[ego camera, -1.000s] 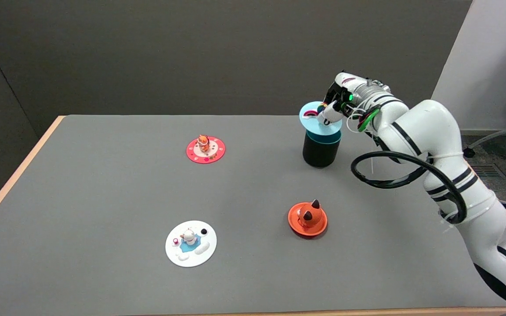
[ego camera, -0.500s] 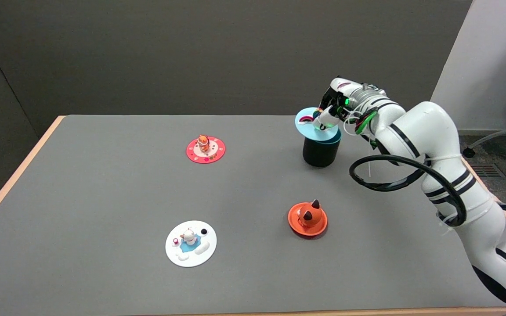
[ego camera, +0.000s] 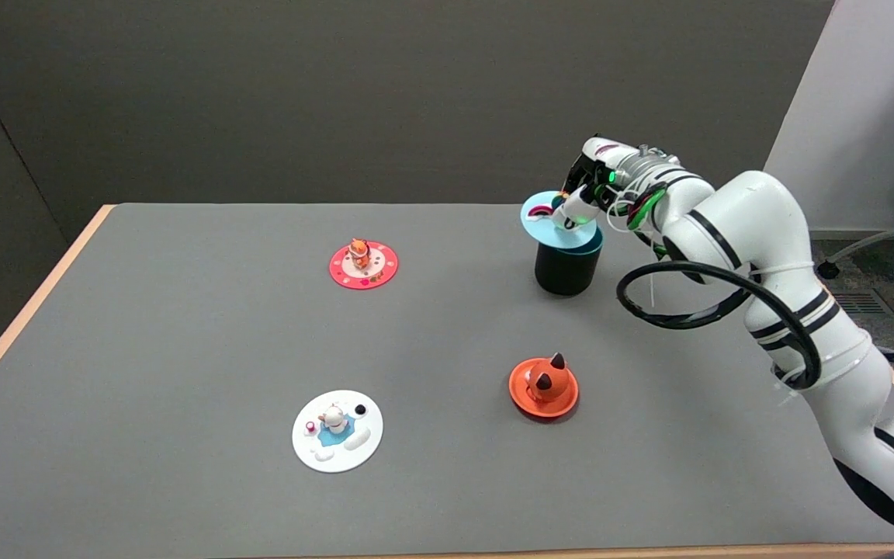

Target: Place the cup lid with blue sky onto the cup.

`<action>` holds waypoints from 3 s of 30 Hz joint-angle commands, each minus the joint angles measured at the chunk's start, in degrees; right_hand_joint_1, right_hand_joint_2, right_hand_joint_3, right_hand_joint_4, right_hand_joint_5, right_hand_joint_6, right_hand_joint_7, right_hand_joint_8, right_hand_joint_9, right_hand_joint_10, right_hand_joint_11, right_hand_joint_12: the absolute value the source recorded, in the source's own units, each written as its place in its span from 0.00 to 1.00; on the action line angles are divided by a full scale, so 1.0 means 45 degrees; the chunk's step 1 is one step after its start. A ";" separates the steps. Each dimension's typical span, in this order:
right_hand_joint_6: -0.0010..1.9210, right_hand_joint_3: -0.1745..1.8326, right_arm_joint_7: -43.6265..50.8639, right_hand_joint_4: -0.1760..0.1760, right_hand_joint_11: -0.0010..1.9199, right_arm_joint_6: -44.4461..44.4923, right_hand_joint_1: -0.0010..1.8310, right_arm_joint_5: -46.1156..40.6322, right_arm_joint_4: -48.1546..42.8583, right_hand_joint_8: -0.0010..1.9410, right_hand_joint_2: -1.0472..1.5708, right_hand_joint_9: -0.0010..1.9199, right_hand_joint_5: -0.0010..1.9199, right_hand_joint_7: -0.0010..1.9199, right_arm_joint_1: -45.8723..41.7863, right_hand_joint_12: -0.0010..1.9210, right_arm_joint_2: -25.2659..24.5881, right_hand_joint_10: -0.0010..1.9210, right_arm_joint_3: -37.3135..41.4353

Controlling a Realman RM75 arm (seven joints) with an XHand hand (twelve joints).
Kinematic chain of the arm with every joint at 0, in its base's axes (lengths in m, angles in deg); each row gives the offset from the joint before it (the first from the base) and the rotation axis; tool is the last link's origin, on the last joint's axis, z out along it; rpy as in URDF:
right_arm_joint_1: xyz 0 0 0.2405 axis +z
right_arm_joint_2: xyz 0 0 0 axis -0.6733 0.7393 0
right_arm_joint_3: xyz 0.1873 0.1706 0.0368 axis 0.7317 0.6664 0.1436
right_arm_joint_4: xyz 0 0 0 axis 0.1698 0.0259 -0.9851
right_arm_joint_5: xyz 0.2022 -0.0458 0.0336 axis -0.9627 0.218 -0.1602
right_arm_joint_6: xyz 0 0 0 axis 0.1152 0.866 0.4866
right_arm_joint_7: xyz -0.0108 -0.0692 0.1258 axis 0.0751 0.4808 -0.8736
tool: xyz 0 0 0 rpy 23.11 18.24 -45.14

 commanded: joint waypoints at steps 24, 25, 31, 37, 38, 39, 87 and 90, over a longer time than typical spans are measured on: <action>0.52 0.16 0.0134 0.23 0.24 0.0166 0.68 -0.1155 -0.1181 0.51 0.80 0.37 0.47 0.57 0.0285 0.67 0.0788 0.64 0.0099; 0.52 0.16 0.0134 0.23 0.24 0.0149 0.68 -0.1155 -0.1206 0.51 0.80 0.37 0.47 0.57 0.0310 0.67 0.0788 0.64 0.0074; 0.52 0.16 0.0134 0.23 0.24 0.0123 0.68 -0.1155 -0.1216 0.51 0.80 0.37 0.47 0.57 0.0371 0.67 0.0753 0.64 0.0048; 0.52 0.16 0.0145 0.22 0.24 0.0095 0.68 -0.1155 -0.1161 0.51 0.80 0.37 0.47 0.57 0.0442 0.67 0.0707 0.64 0.0013; 0.52 0.16 0.0152 0.22 0.24 0.0078 0.68 -0.1155 -0.1151 0.51 0.80 0.37 0.47 0.57 0.0452 0.67 0.0700 0.65 -0.0008; 0.52 0.16 0.0152 0.22 0.24 0.0070 0.68 -0.1155 -0.1143 0.51 0.80 0.37 0.47 0.57 0.0460 0.67 0.0689 0.65 -0.0033; 0.49 0.15 0.0152 0.14 0.22 -0.0334 0.68 -0.1155 -0.1250 0.59 0.81 0.35 0.47 0.53 0.0407 0.67 0.0628 0.66 0.0048; 0.51 0.13 0.0152 0.18 0.21 -0.0374 0.68 -0.1155 -0.1250 0.61 0.82 0.34 0.46 0.51 0.0407 0.67 0.0628 0.65 0.0048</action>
